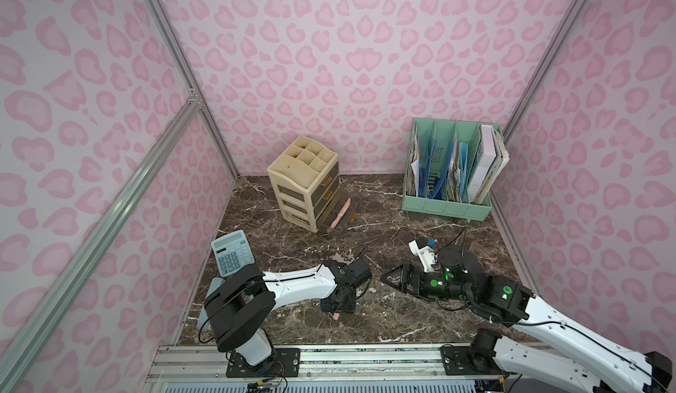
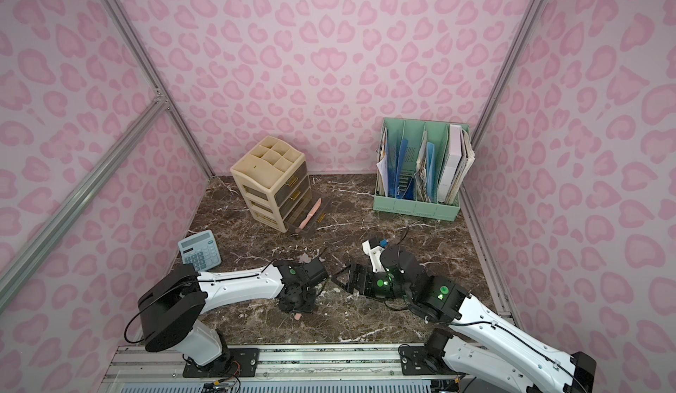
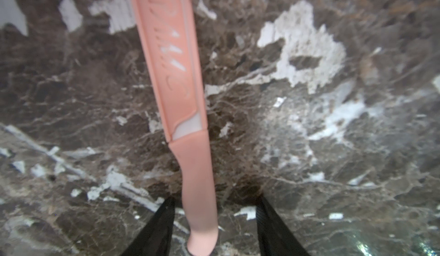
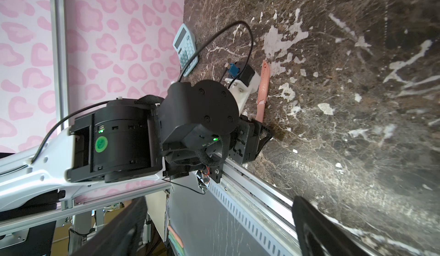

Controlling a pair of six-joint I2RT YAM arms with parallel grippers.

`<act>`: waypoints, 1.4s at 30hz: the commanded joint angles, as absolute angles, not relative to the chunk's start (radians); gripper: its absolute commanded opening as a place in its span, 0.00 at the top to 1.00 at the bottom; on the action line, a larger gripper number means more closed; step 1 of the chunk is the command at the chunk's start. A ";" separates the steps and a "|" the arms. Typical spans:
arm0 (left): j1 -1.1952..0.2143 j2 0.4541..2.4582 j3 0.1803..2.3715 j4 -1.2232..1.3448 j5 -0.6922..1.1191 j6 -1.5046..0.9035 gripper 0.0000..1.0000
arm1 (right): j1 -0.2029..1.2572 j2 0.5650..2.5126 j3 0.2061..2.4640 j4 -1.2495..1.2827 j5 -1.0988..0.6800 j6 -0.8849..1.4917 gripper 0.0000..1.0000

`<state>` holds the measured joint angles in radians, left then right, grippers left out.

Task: Place the fruit knives into the drawer by color
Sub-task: Pick up the fruit knife from the center of the board.

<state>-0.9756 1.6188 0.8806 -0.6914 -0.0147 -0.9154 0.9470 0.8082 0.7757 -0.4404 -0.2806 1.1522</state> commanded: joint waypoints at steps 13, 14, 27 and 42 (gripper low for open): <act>-0.976 1.664 0.926 -0.697 -0.034 -0.885 1.00 | 0.948 0.805 0.782 -0.464 -0.241 1.167 0.03; -0.976 1.661 0.938 -0.708 -0.038 -0.879 1.00 | 0.948 0.807 0.780 -0.452 -0.240 1.169 0.03; -0.928 1.659 1.129 -0.865 -0.090 -0.774 1.00 | 0.929 0.819 0.806 -0.358 -0.178 1.150 0.02; -0.757 1.742 1.426 -1.034 -0.106 -0.537 1.00 | 0.785 0.957 0.865 -0.201 -0.304 1.108 0.01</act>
<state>-0.7731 1.7248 1.3808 -0.9668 -0.0906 -0.6182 0.7975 0.9337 0.8478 -0.2729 -0.2676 1.1297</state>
